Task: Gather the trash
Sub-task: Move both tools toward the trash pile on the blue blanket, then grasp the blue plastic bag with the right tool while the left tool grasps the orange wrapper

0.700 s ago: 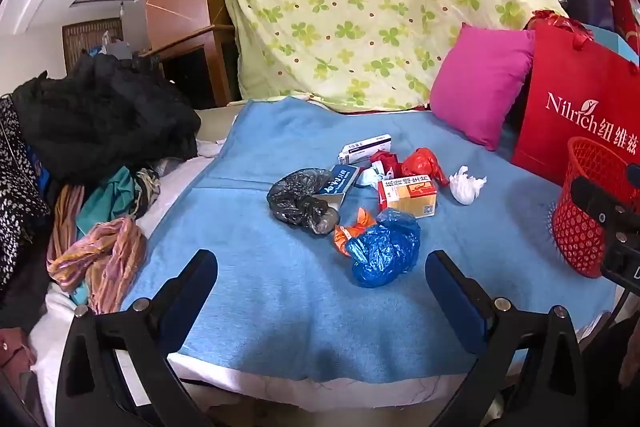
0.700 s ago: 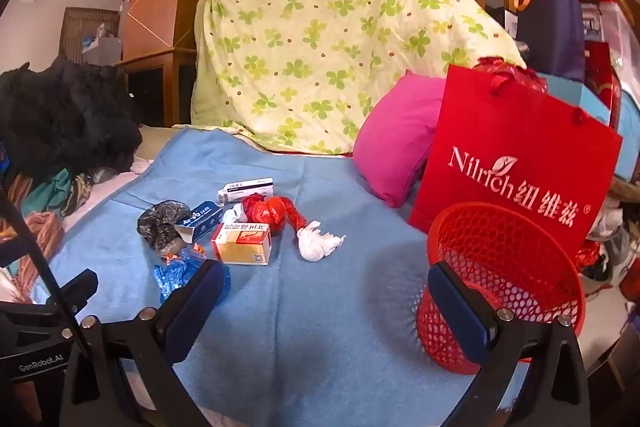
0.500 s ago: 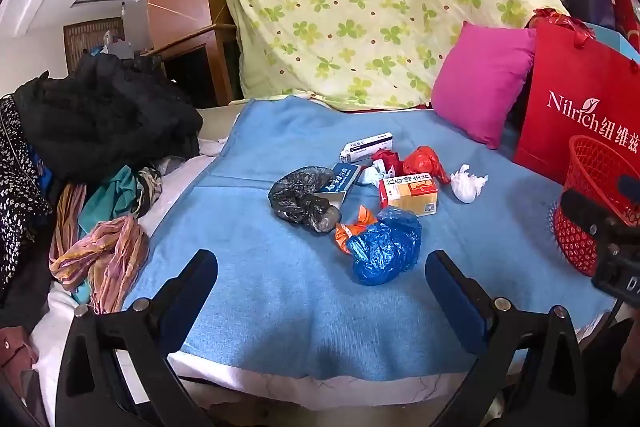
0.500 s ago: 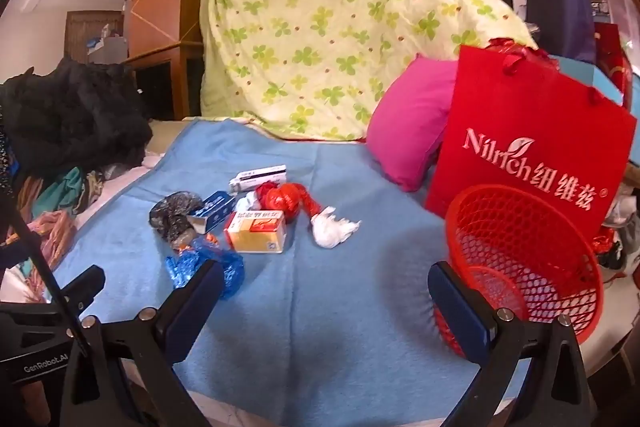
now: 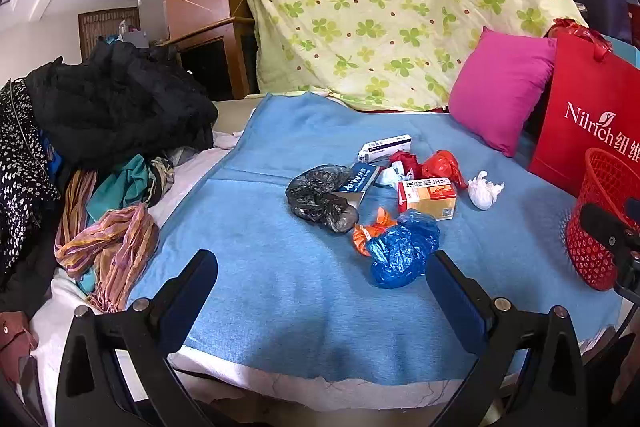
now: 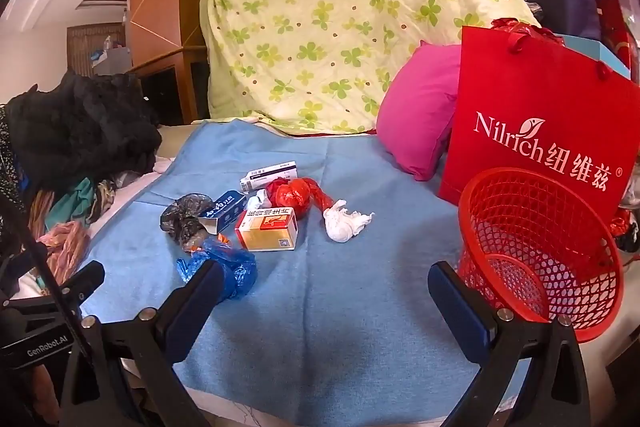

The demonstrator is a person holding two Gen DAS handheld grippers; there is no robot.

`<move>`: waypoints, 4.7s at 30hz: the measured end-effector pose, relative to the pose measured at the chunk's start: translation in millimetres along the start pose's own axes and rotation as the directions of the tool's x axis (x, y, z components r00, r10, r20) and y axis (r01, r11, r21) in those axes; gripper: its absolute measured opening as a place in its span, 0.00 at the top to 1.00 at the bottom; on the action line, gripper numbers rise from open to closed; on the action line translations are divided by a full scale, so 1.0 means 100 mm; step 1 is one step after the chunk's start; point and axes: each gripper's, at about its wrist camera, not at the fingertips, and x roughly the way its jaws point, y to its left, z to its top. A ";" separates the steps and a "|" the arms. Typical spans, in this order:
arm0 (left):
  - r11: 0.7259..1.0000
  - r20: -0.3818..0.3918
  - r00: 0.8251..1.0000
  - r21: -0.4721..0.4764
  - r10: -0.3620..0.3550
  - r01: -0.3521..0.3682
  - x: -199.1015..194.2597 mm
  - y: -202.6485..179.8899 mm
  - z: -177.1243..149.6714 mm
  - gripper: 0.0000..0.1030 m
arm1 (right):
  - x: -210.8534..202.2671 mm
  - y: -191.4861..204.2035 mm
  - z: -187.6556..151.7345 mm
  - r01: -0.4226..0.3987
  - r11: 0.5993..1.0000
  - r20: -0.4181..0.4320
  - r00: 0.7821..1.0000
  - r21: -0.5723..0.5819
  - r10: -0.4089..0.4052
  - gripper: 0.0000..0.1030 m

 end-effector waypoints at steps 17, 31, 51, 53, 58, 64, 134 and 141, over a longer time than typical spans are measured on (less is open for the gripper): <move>1.000 0.009 1.000 -0.013 0.000 0.000 0.00 0.07 0.00 0.00 | 0.11 0.03 -0.05 -0.018 1.000 -0.026 1.000 0.008 0.018 0.00; 0.999 0.003 1.000 0.028 0.016 -0.016 0.00 -0.01 -0.05 0.00 | 0.10 0.00 -0.04 -0.038 0.999 -0.021 0.999 0.028 0.039 0.00; 0.990 -0.001 1.000 0.143 0.001 -0.001 -0.07 -0.42 -0.06 0.00 | -0.02 -0.32 -0.01 -0.008 0.997 0.022 1.000 0.083 0.006 0.00; 0.989 0.000 1.000 0.151 0.000 0.000 -0.07 -0.45 -0.06 0.00 | -0.03 -0.35 0.00 -0.009 0.996 0.024 1.000 0.089 0.007 0.00; 0.987 -0.006 1.000 0.161 -0.003 0.004 -0.06 -0.50 -0.07 0.00 | -0.05 -0.39 -0.01 -0.013 0.995 0.030 1.000 0.098 0.010 0.00; 0.985 -0.008 1.000 0.170 -0.008 0.010 -0.06 -0.54 -0.07 0.00 | -0.07 -0.41 0.00 -0.017 0.994 0.037 0.999 0.106 0.013 0.00; 0.999 -0.168 0.986 -0.047 0.014 -0.023 0.95 0.63 -0.27 0.00 | 2.16 0.75 -0.22 -0.262 0.867 -0.398 0.806 0.423 0.438 0.48; 0.989 -0.156 0.977 0.014 -0.144 0.147 1.17 0.33 0.00 0.00 | 1.91 0.28 -0.11 -0.247 0.862 -0.332 0.848 0.443 0.414 0.48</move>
